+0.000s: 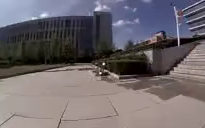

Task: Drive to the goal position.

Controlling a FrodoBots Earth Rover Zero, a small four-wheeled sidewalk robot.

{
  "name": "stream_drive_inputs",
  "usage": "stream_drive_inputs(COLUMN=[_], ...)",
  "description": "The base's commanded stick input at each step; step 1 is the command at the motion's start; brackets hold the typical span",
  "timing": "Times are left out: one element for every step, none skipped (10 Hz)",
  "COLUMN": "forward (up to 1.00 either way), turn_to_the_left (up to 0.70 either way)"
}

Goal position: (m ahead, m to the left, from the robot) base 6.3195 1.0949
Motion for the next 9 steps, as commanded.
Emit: stream_drive_inputs(forward=[0.7,0.7,0.7,0.7,0.7,0.7,0.7,0.7,0.7], turn_to_the_left=[0.01,0.0,0.0,0.0,0.0,0.0,0.0,0.0,0.0])
